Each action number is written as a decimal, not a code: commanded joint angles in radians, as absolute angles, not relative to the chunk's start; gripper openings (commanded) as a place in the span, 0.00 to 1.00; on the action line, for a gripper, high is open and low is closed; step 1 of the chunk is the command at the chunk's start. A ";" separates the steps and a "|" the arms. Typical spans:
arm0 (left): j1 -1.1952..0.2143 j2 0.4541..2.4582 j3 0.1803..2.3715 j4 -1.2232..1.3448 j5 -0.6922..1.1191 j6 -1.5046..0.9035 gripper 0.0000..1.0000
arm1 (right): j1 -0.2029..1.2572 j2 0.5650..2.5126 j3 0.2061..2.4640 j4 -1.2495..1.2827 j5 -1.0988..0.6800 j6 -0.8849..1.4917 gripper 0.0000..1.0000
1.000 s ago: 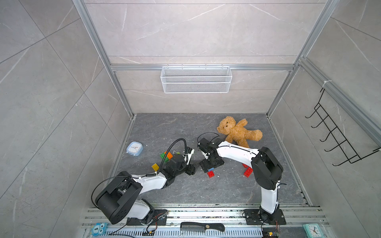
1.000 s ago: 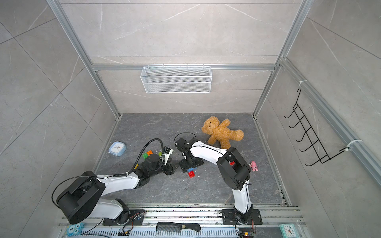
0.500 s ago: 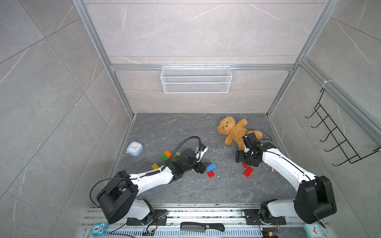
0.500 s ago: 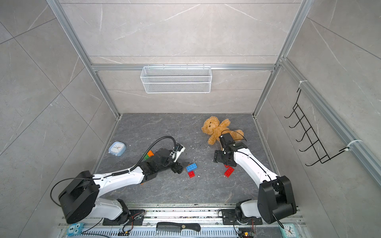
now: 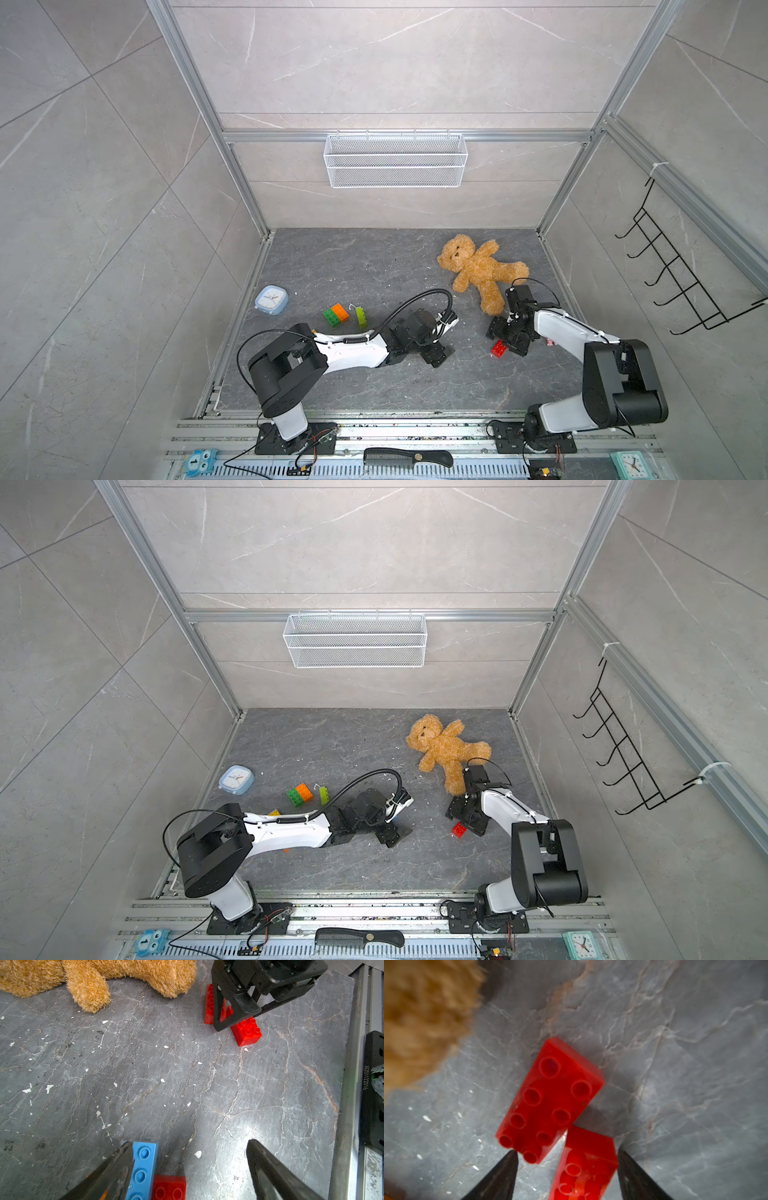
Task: Assemble a rectangle with lego
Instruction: Move the lego brick at the center of the board, then adjust the lego brick at the center of the board.
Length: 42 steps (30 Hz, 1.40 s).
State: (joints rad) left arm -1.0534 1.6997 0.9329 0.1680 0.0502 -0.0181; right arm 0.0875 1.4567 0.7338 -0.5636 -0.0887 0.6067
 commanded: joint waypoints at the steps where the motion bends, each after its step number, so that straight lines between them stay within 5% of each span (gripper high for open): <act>1: -1.052 1.685 0.927 0.172 0.025 0.015 0.87 | 0.201 1.457 0.702 -0.519 -0.163 0.725 0.74; 7: -1.046 1.663 0.896 0.192 0.012 -0.014 0.87 | 0.415 1.474 0.785 -0.529 -0.170 0.816 0.73; 11: -0.998 1.587 0.816 0.232 0.026 -0.069 0.87 | 0.423 1.424 0.811 -0.599 -0.252 0.728 0.76; 18: -0.913 1.466 0.698 0.266 0.066 -0.116 0.87 | 0.412 1.468 0.878 -0.736 -0.092 0.527 0.81; 29: -0.898 1.448 0.639 0.322 0.029 -0.172 0.87 | 0.409 1.738 1.061 -0.673 -0.121 0.346 0.77; 42: -0.822 1.384 0.583 0.299 0.013 -0.182 0.88 | 0.549 1.507 0.857 -0.740 -0.215 0.499 0.80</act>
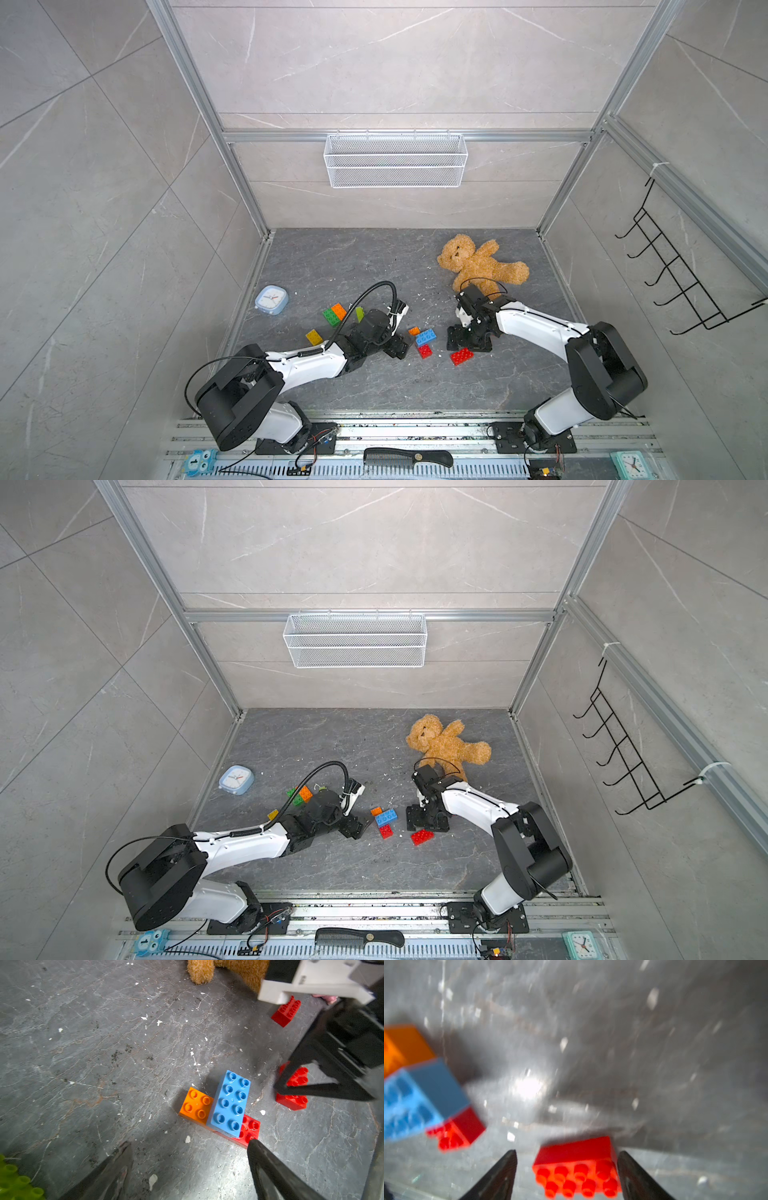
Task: Assemble a rectangle with lego
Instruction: Adjust the lego brick at the center of the board, then pick up the lego brick from the center of the board.
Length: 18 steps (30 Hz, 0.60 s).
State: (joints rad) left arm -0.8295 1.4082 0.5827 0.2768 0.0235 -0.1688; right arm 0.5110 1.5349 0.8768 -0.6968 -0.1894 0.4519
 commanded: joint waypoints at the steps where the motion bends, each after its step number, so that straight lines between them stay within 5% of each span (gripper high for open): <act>1: -0.821 1.386 0.584 0.301 0.015 -0.183 0.88 | 0.563 1.505 0.857 -0.749 -0.200 0.503 0.80; 7: -0.821 1.391 0.584 0.302 0.026 -0.189 0.88 | 0.613 1.530 0.881 -0.825 0.002 0.488 0.83; 18: -0.819 1.396 0.577 0.301 0.020 -0.191 0.88 | 0.684 1.596 0.913 -0.780 -0.012 0.550 0.82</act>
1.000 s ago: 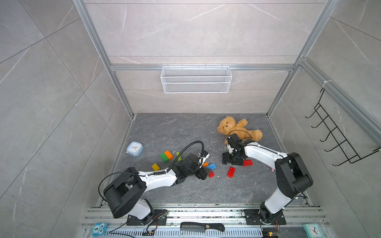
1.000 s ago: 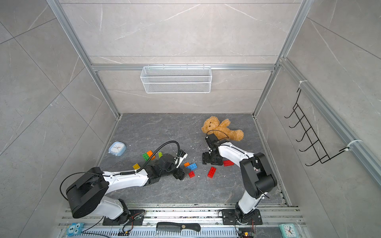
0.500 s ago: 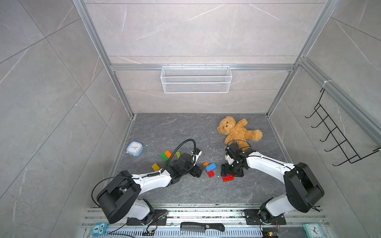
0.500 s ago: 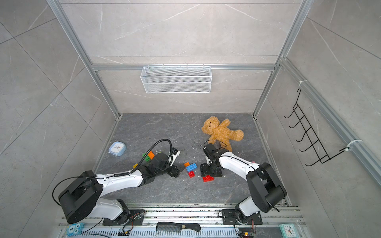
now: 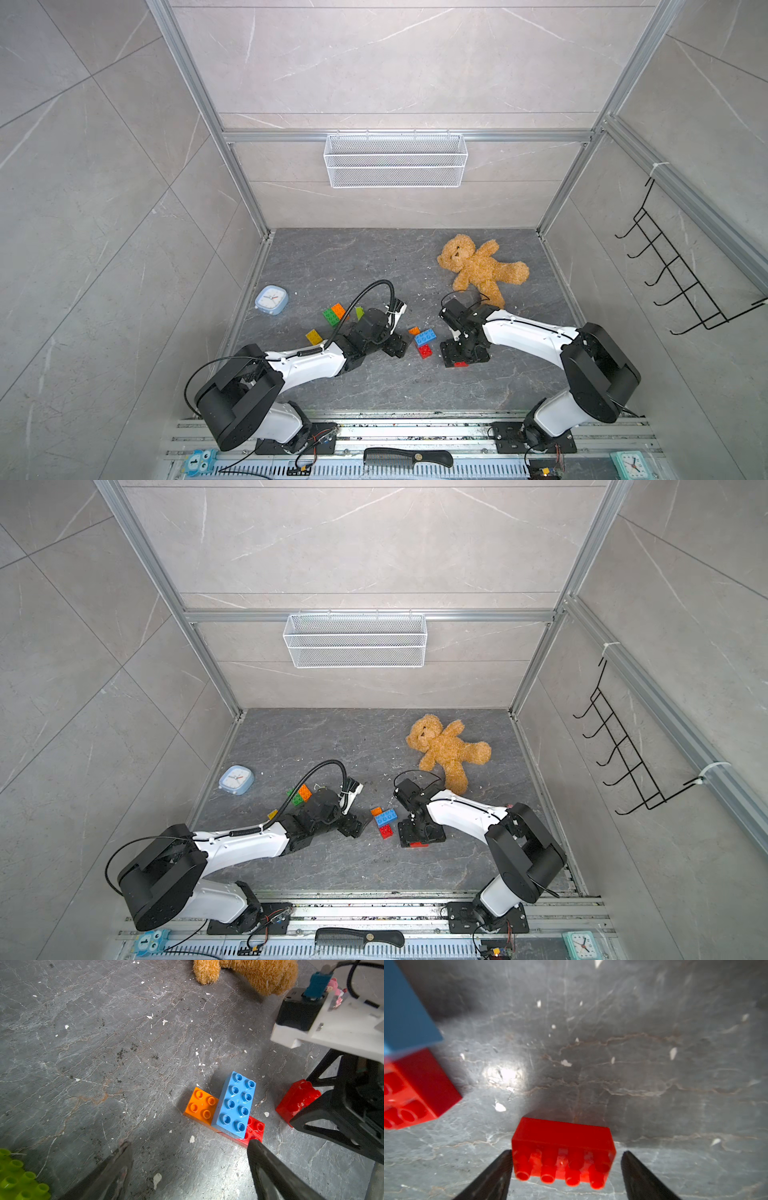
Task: Assemble a rectangle with lego
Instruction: Pick up the lego brick from the center of the board.
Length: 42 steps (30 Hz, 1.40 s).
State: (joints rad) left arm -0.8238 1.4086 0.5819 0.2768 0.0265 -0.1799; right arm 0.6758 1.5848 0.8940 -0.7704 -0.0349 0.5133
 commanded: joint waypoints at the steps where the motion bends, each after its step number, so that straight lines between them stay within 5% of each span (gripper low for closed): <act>1: -0.820 1.397 0.578 0.301 0.020 -0.190 0.88 | 0.686 1.598 0.914 -0.780 -0.011 0.554 0.80; 15: -0.819 1.414 0.577 0.319 0.028 -0.193 0.88 | 0.691 1.616 0.936 -0.783 -0.006 0.559 0.76; 26: -0.800 1.346 0.543 0.242 -0.031 -0.199 0.88 | 0.710 1.561 1.000 -0.870 0.045 0.445 0.50; 33: -0.851 1.227 0.508 0.003 -0.135 -0.209 0.94 | 0.791 1.527 1.077 -0.976 0.010 0.229 0.43; 42: -1.012 1.367 0.444 0.226 -0.193 -0.055 0.91 | 0.830 1.687 1.218 -0.923 0.011 0.212 0.34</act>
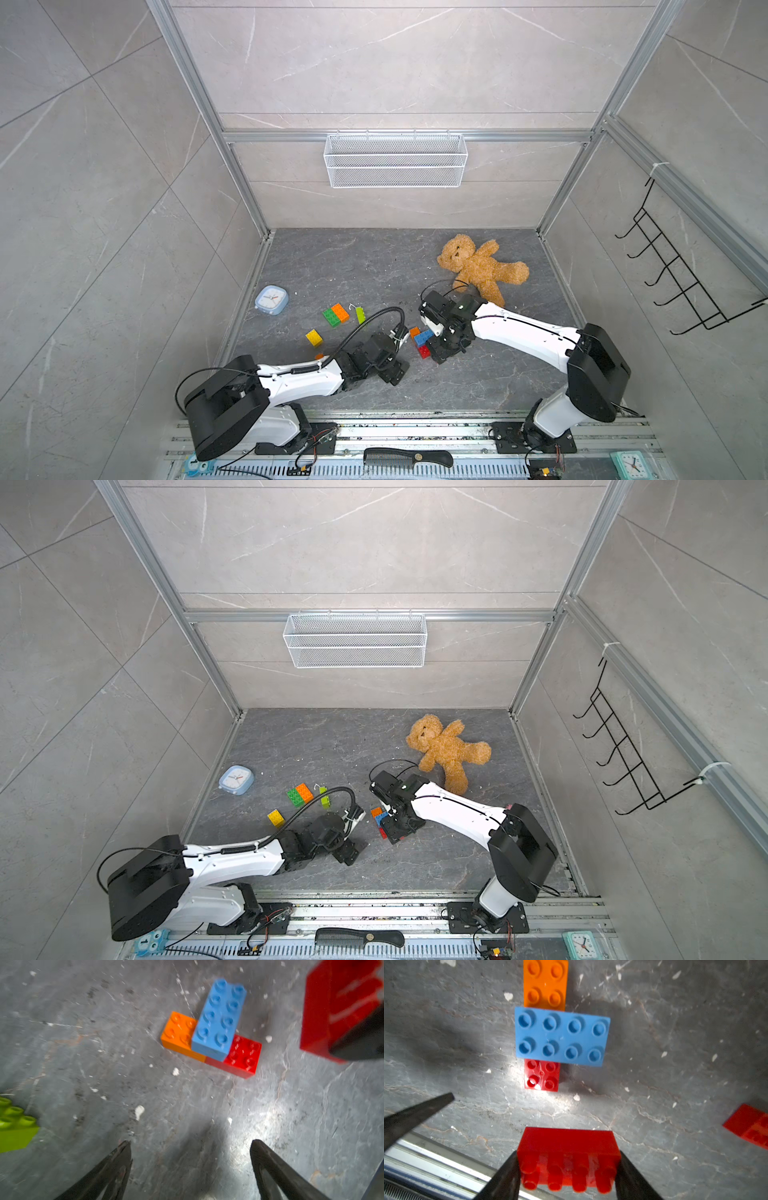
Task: Assemble a rectangle with lego
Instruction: Pick up the lego brick from the center of the board, then assemble the lego brick with the lego brick.
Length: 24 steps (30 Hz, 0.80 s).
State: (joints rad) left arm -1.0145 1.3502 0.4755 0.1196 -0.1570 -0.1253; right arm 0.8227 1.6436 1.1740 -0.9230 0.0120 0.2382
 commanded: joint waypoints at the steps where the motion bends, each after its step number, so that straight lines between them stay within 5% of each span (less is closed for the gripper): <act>1: -1.013 1.369 0.433 0.264 -0.187 -0.040 0.91 | 0.832 1.698 1.227 -0.921 0.011 0.212 0.33; 24: -1.012 1.328 0.319 0.502 -0.124 0.055 0.91 | 0.827 1.813 1.262 -0.835 0.000 0.242 0.24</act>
State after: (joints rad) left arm -1.0145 1.3468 0.3149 0.4538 -0.1459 0.0280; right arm 0.8265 1.7950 1.2385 -0.8413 -0.0032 0.2317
